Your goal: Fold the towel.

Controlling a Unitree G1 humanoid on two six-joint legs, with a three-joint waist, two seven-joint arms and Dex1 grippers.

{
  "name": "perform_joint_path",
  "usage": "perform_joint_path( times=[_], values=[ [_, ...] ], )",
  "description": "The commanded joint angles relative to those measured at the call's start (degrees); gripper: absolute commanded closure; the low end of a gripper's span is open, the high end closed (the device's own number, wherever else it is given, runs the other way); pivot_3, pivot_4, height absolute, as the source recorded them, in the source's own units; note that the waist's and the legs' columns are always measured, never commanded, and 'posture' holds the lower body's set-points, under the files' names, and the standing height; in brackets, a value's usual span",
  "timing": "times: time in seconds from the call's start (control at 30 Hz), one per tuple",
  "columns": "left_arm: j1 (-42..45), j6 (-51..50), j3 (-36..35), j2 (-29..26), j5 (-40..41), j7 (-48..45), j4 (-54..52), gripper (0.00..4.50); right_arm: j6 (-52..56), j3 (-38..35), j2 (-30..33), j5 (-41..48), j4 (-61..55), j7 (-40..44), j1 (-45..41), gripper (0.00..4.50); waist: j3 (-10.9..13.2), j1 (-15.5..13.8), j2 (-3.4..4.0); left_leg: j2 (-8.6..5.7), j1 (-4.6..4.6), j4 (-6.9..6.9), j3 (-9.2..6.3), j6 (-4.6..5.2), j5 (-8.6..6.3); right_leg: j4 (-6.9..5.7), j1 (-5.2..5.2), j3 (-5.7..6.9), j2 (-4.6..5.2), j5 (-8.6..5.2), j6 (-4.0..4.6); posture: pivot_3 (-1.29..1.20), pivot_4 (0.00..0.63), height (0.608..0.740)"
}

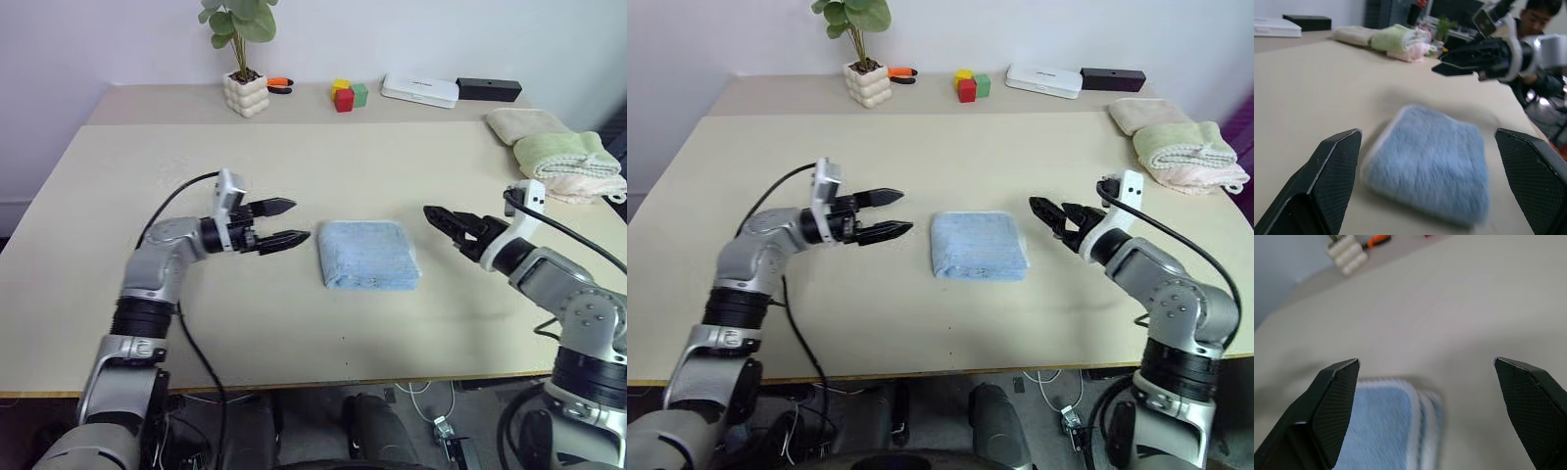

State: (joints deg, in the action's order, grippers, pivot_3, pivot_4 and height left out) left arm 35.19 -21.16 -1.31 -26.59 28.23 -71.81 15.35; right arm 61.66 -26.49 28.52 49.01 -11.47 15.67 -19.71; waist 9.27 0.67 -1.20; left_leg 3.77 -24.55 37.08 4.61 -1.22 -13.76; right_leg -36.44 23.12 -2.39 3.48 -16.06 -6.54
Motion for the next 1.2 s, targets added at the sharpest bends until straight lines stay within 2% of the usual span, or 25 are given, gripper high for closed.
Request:
perform_joint_path(
  times=[0.03, 0.3, 0.83, 0.93, 1.17, 1.2],
  values=[
    [-0.82, 3.14, -2.31, -2.09, 2.29, -5.02, -1.39, 0.05, 2.77, 1.38, 2.49, 1.04, -0.37, 1.96, 0.96, 0.03, 0.0, 0.0, 0.0, 0.0, 0.0, 0.02, 0.01, 0.0, 0.0, 0.0, -0.01, 0.0, 0.01, 0.0, 0.0, 0.0, 0.15, 0.735],
    [-5.98, 0.42, -3.38, -8.77, 6.06, -12.52, -6.31, 0.05, 8.11, 3.64, 0.58, 2.16, -0.32, 0.8, 2.02, 0.03, 0.01, 0.14, 0.01, 0.02, -0.02, 0.0, 0.03, 0.01, -0.01, -0.01, 0.05, -0.02, -0.01, 0.0, 0.0, 0.0, 0.15, 0.735],
    [-9.77, -0.25, -5.33, -10.62, 7.62, -10.41, -11.85, 0.05, 10.31, 7.69, -3.8, 1.75, 2.95, 0.9, 1.04, 0.03, 0.0, 0.39, 0.0, 0.04, -0.03, 0.02, 0.03, 0.01, -0.01, -0.01, 0.06, -0.03, -0.03, 0.0, 0.01, 0.0, 0.15, 0.735],
    [-9.9, 0.2, -5.64, -11.0, 7.3, -9.82, -11.65, 0.0, 11.62, 6.4, -6.07, 3.12, 4.52, 0.44, 0.52, 0.89, 0.0, 0.34, -0.01, 0.07, -0.01, 0.01, 0.02, 0.01, -0.01, -0.03, 0.06, -0.03, -0.06, 0.0, 0.0, 0.0, 0.15, 0.735],
    [-10.38, 0.56, -5.36, -10.26, 7.45, -8.15, -12.51, 0.0, 11.63, 5.85, -7.79, 2.87, 6.25, 0.59, -1.18, 4.42, 0.01, 0.3, 0.0, 0.06, -0.02, 0.01, 0.05, 0.01, -0.01, -0.03, 0.07, -0.03, -0.04, 0.0, 0.01, 0.0, 0.15, 0.735],
    [-10.37, 0.71, -5.25, -9.99, 7.37, -7.8, -12.59, 0.0, 11.15, 5.48, -7.83, 2.68, 6.72, 0.35, -1.64, 4.47, 0.01, 0.31, 0.0, 0.06, -0.02, 0.02, 0.05, 0.01, -0.01, -0.03, 0.07, -0.04, -0.04, 0.0, 0.01, 0.0, 0.15, 0.735]
  ],
)
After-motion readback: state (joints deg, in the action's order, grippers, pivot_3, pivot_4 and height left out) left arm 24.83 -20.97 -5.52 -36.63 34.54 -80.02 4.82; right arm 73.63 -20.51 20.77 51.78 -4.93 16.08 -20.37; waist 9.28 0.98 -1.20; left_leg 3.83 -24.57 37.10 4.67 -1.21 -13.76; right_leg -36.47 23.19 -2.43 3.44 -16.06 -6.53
